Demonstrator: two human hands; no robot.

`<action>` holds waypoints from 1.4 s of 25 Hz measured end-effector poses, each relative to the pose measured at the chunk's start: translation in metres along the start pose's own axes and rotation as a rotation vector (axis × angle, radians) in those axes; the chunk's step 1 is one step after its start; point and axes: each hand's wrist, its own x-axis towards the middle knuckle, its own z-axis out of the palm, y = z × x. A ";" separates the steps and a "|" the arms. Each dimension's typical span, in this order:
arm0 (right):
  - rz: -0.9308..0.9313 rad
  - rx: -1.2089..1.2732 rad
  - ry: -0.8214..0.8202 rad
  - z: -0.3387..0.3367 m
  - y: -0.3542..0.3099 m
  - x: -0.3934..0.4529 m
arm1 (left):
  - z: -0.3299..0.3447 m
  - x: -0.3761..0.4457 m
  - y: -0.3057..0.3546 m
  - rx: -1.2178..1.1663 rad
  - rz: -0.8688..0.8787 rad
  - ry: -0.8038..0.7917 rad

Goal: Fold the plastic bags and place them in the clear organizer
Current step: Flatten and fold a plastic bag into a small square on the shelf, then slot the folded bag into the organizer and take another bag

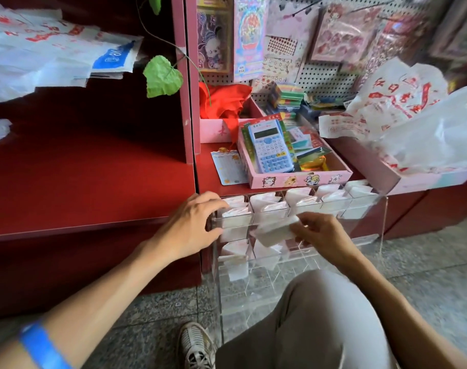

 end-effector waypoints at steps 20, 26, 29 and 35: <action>-0.436 -0.765 -0.096 0.010 0.012 0.010 | -0.005 0.003 -0.001 0.116 -0.155 -0.141; -0.446 -0.832 -0.077 0.010 0.011 0.011 | -0.006 0.001 0.000 0.116 -0.155 -0.147; -0.452 -0.835 -0.125 0.016 0.010 0.013 | -0.005 0.001 -0.001 0.113 -0.140 -0.132; -0.393 -0.845 -0.204 0.026 0.010 0.017 | -0.009 -0.007 -0.005 0.092 -0.090 -0.145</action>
